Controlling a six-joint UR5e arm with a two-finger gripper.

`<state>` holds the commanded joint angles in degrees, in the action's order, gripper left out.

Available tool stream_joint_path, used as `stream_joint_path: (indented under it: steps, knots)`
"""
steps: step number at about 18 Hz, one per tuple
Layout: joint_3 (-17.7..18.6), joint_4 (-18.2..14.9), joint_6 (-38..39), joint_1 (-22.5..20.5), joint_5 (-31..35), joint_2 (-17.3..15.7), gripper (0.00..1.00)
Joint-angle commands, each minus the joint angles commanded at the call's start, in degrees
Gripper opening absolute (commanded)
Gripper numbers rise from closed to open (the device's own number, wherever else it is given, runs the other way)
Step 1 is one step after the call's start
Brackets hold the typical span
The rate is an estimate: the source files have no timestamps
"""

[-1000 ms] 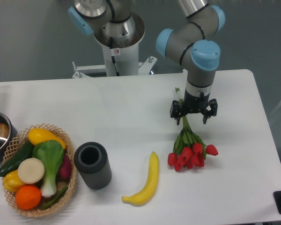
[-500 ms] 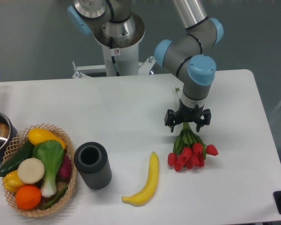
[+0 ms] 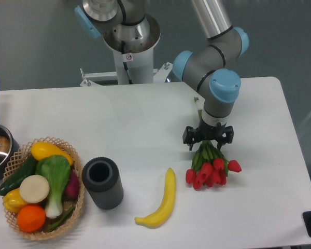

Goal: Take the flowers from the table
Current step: 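Lower the gripper around the tulip stems and close it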

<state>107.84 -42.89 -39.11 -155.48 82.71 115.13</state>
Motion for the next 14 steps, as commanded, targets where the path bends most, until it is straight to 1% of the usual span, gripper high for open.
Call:
stream_joint_path:
  steps: [8, 9, 10, 11, 12, 14]
  knots:
    - [-0.4, 0.1, -0.1, 0.0, 0.0, 0.8, 0.99]
    - [-0.6, 0.1, 0.0, 0.0, 0.0, 0.8, 0.95]
    - [-0.6, 0.1, 0.1, 0.0, -0.1, 0.8, 0.88]
    - [-0.6, 0.1, 0.2, 0.1, -0.1, 0.8, 0.79]
    - [-0.6, 0.1, 0.2, 0.2, -0.1, 0.8, 0.72]
    - [-0.7, 0.1, 0.0, 0.5, -0.1, 0.8, 0.66]
